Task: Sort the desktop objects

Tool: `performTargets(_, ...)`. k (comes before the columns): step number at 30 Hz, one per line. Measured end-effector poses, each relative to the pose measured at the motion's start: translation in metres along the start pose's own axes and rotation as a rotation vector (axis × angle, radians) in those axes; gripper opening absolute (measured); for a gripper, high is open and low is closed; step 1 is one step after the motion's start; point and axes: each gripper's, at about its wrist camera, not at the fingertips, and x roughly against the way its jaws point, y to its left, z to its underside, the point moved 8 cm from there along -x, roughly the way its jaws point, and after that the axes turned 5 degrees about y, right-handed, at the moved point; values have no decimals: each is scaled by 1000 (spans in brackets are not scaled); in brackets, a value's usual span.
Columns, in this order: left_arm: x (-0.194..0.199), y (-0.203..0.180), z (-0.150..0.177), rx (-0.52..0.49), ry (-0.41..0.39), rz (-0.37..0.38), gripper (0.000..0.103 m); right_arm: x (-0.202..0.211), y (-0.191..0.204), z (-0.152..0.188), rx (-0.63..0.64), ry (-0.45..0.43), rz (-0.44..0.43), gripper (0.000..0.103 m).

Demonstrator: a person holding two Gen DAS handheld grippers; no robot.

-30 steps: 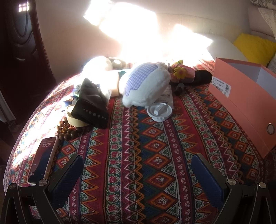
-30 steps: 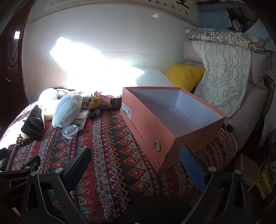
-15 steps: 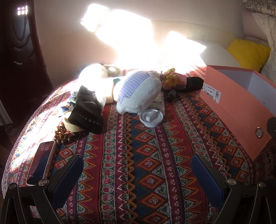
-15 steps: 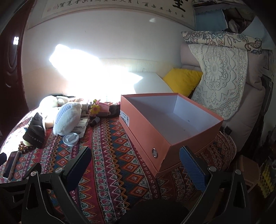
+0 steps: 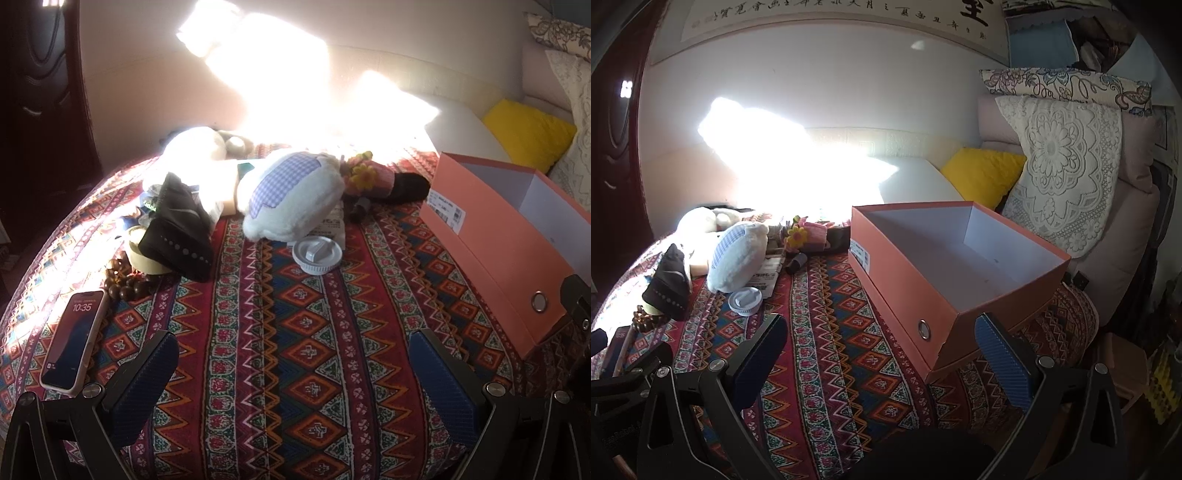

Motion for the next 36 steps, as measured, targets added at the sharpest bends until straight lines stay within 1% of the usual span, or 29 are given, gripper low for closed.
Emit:
performTargets(1, 1, 2, -2, 10, -17, -3, 103, 0, 0, 0, 0, -1, 0, 103)
performTargets(3, 11, 6, -11, 6, -111, -28, 103, 1, 1, -1, 0, -3, -1, 103)
performTargets(4, 14, 8, -15, 0, -137, -37, 103, 1, 1, -1, 1, -3, -2, 103)
performTargets(6, 17, 12, -20, -14, -140, -44, 103, 1, 2, -4, 0, -5, -1, 103)
performTargets(9, 16, 18, -28, 4, -130, -17, 103, 1, 2, -8, -3, -9, 2, 103)
performTargets(10, 15, 19, -30, -5, -129, -16, 103, 1, 3, -10, -5, -9, 2, 103)
performTargets(13, 11, 21, -35, -44, -126, -60, 103, 0, 6, -14, -8, -11, -6, 103)
performTargets(15, 7, 26, -41, -38, -120, -73, 103, -2, 9, -18, -9, -7, -14, 103)
performTargets(17, 2, 32, -47, -18, -115, -54, 103, -6, 12, -20, -10, 1, -26, 103)
performTargets(20, -9, 39, -62, -14, -109, 1, 103, -14, 19, -26, -9, 8, -44, 103)
performTargets(21, -14, 42, -67, -13, -105, 8, 103, -17, 22, -28, -7, 12, -52, 103)
performTargets(25, -42, 64, -87, -2, -79, -23, 103, -33, 37, -39, 1, 25, -87, 103)
performTargets(30, -88, 101, -114, 28, -51, -45, 103, -66, 67, -62, 8, 35, -161, 103)
performTargets(32, -110, 112, -125, 36, -32, -25, 103, -83, 83, -74, 15, 38, -201, 103)
performTargets(34, -135, 117, -132, 41, -2, 13, 103, -105, 97, -85, 19, 48, -241, 103)
performTargets(36, -159, 123, -132, 53, 37, 44, 102, -134, 104, -98, -12, 75, -263, 103)
